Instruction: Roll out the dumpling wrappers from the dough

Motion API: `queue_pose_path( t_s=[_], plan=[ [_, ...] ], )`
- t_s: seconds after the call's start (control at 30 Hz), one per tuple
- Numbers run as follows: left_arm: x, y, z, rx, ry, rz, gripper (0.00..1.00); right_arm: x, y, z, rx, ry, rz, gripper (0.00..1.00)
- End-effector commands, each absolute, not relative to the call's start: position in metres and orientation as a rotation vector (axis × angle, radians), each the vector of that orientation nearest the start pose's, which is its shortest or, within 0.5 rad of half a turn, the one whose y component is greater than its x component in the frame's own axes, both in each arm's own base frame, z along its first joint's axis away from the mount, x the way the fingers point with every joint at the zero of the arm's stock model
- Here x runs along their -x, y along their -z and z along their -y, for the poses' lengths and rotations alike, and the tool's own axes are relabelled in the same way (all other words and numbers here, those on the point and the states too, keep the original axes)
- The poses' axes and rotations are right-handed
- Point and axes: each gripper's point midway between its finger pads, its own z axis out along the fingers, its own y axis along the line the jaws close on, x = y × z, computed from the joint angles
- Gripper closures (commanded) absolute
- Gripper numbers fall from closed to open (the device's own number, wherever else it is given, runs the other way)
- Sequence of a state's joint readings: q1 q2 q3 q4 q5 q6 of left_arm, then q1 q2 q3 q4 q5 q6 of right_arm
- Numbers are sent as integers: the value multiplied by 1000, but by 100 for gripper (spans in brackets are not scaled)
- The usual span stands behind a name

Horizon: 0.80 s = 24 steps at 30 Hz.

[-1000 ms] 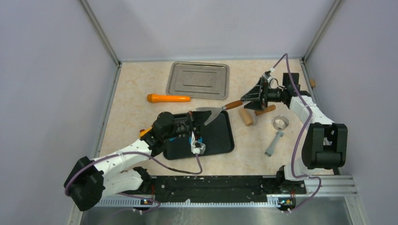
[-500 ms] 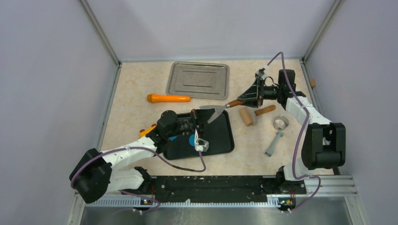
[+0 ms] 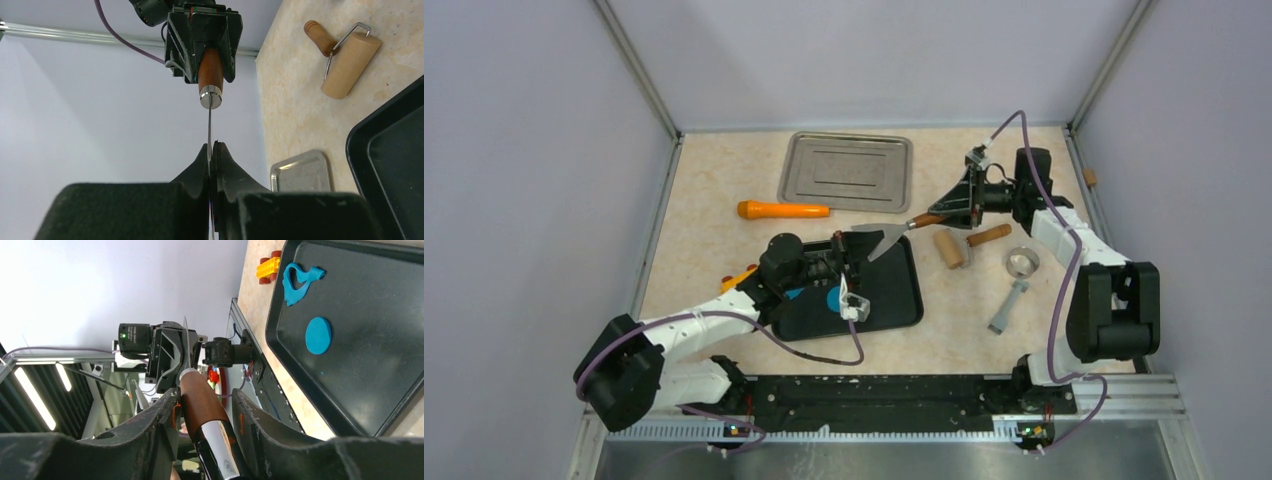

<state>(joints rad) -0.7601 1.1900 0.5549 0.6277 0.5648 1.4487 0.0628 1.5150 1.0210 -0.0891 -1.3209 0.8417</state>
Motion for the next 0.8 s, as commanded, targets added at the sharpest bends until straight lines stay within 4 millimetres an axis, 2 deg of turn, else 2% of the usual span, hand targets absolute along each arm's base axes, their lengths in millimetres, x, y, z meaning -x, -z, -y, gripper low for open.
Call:
queue_pose_path(
  t_s=[0.0,0.1,0.13,0.17,0.27,0.3,0.33,0.43,0.5,0.57,0.6,0.67,0.77],
  plan=[
    [-248,-277,324,-1510,-78,-262,100,-279,-254,-203,119,-1956,-2190,63],
    [-250,-272,323,-1531,-70,-294,100,-277,-254,-203,128,-1968,-2184,85],
    [-253,-269,322,-1539,-74,-316,100,-276,-256,-203,135,-1970,-2180,99],
    [-255,-266,320,-1546,-80,-342,99,-277,-258,-202,139,-1963,-2172,100],
    [-269,-260,304,-1539,-123,-495,52,-287,-256,-186,99,-1897,-2151,100],
    [-271,-257,296,-1534,-136,-553,40,-291,-252,-180,75,-1864,-2150,100],
    [-272,-253,288,-1541,-139,-611,32,-296,-248,-171,45,-1824,-2143,100],
    [-257,-242,263,-1545,-97,-750,18,-305,-229,-150,-16,-1702,-2141,100],
    [-244,-232,247,-1530,-38,-856,10,-308,-217,-144,-34,-1648,-2138,100],
    [-236,-232,233,-1443,51,-1026,4,-309,-205,-141,4,-1568,-2131,100],
    [-233,-229,225,-1393,104,-1153,3,-310,-198,-138,23,-1511,-2141,100],
    [-236,-225,210,-1182,204,-1472,3,-309,-185,-135,56,-1449,-2165,100],
    [-240,-206,188,-868,275,-1889,5,-305,-178,-136,113,-1435,-2126,100]
  ],
)
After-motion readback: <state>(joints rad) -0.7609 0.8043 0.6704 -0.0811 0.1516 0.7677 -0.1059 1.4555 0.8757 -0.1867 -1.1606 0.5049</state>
